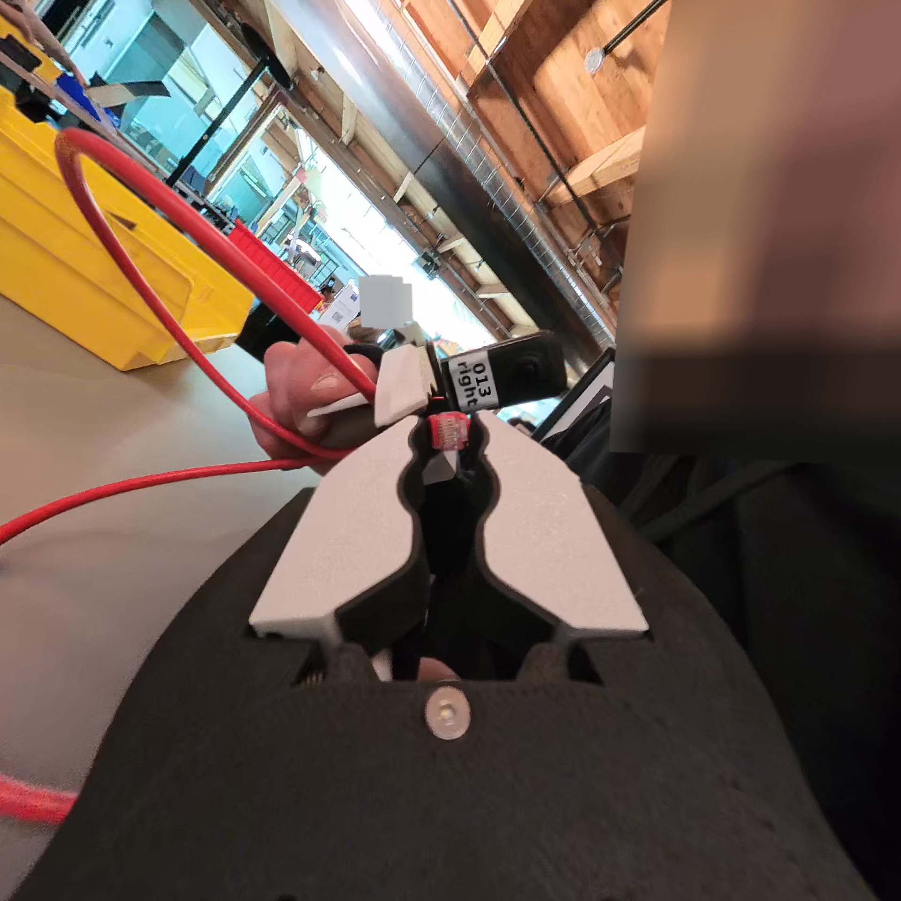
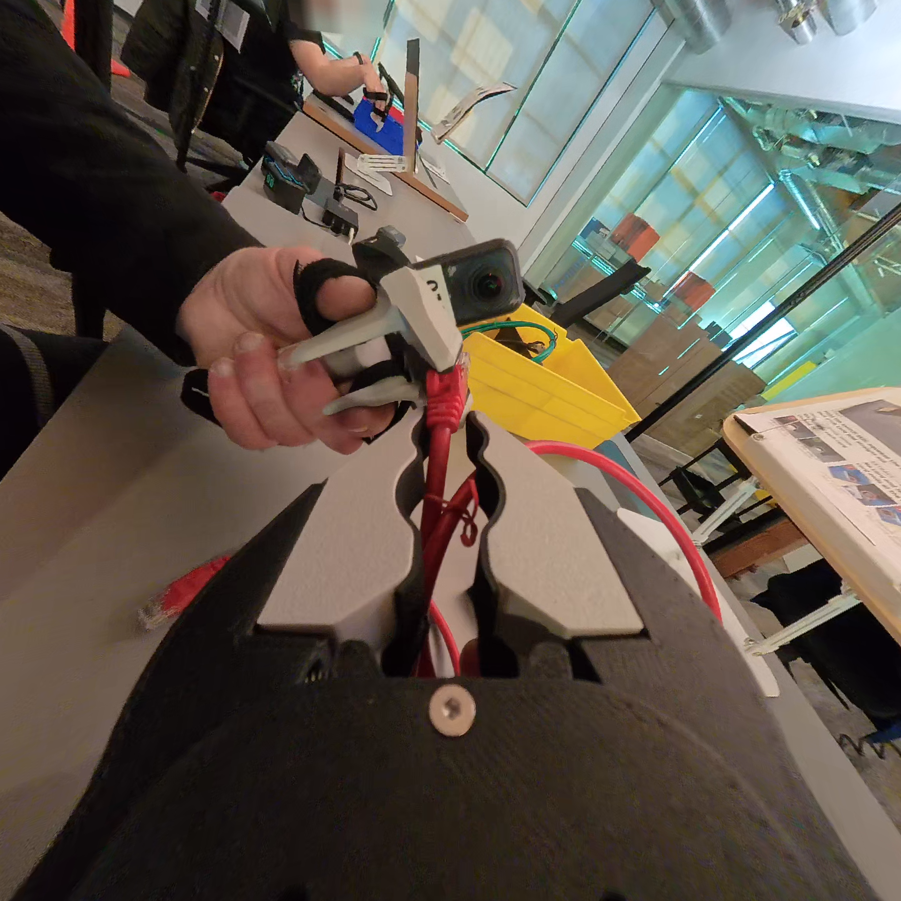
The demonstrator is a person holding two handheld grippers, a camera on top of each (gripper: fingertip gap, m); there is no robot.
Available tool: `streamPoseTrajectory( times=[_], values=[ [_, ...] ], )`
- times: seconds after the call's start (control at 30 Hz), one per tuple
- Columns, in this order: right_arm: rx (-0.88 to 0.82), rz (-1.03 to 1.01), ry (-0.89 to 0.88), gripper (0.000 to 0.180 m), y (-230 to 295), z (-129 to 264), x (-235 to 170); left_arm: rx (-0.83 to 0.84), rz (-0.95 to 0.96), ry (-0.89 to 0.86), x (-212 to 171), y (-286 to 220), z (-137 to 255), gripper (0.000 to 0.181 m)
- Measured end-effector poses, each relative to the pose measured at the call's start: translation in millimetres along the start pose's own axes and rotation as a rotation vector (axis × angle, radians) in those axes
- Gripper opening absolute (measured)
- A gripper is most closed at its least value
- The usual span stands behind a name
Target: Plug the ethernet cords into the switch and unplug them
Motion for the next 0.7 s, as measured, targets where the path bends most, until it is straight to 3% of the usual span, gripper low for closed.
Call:
streamPoseTrajectory(
  times=[0.2,0.53,0.7],
  values=[
    [-0.071,0.070,0.001,0.015,-2,-2,6,-0.065,0.056,-0.087,4,1,7,0.015],
    [-0.053,0.093,-0.008,0.011,1,0,11,-0.102,0.112,-0.116,4,7,15,0.015],
    [-0.036,0.076,-0.004,0.000,1,2,11,-0.107,0.150,-0.112,0,11,20,0.014]
  ],
)
Point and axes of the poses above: each gripper's, where its closed fingertips meet, z back along the fingers, x out of its top, y = z × x across the jaws, the point moved 3 cm from there along z, back along the fingers, and after that the axes turned 2 degrees about -x, right-handed, at the moved point
